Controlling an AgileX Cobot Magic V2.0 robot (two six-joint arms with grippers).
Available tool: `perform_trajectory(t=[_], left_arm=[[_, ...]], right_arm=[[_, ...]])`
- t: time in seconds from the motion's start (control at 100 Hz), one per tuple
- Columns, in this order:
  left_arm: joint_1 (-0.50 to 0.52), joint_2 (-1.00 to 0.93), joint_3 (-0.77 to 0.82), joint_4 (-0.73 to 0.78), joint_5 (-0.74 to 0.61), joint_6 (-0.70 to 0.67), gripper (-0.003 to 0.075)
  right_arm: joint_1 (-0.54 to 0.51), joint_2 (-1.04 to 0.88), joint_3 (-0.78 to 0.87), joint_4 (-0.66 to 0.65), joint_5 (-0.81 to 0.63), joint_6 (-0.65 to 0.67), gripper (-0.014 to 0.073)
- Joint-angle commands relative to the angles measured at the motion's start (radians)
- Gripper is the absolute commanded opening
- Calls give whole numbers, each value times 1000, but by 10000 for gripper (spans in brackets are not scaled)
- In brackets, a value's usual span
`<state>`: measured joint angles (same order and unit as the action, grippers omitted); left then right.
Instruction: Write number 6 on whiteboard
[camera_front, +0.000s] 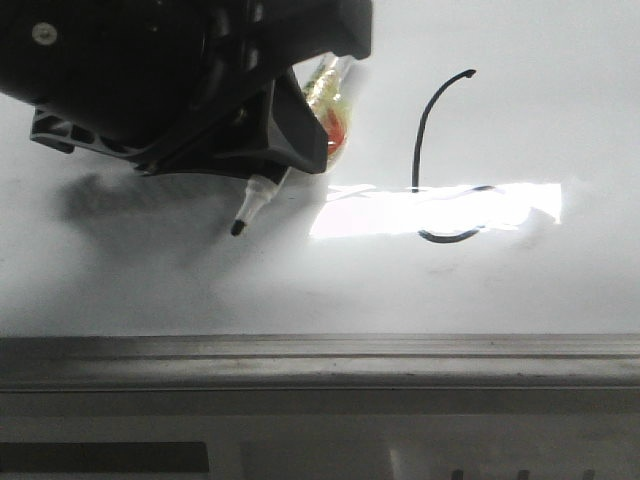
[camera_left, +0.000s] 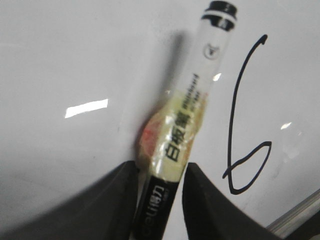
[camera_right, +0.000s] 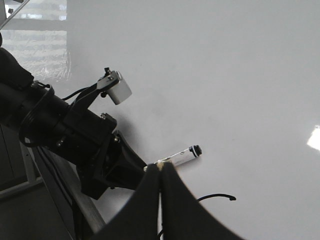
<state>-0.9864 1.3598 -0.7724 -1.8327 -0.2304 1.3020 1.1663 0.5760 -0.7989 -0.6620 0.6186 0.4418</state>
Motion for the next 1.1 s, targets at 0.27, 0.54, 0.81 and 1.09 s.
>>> perform_trajectory(t=[0.27, 0.54, 0.81, 1.09], left_arm=[[22, 3, -6, -35, -202, -2, 464], [-104, -220, -8, -11, -232, 136, 441], [-305, -453, 70, -11, -255, 282, 27], [-350, -554, 188, -15, -250, 285, -20]], right_arm=[[-5, 1, -35, -31, -54, -5, -65], [-5, -76, -29, -44, 94, -5, -65], [-5, -382, 145, -178, 93, -5, -64], [-5, -570, 258, -74, 90, -5, -64]])
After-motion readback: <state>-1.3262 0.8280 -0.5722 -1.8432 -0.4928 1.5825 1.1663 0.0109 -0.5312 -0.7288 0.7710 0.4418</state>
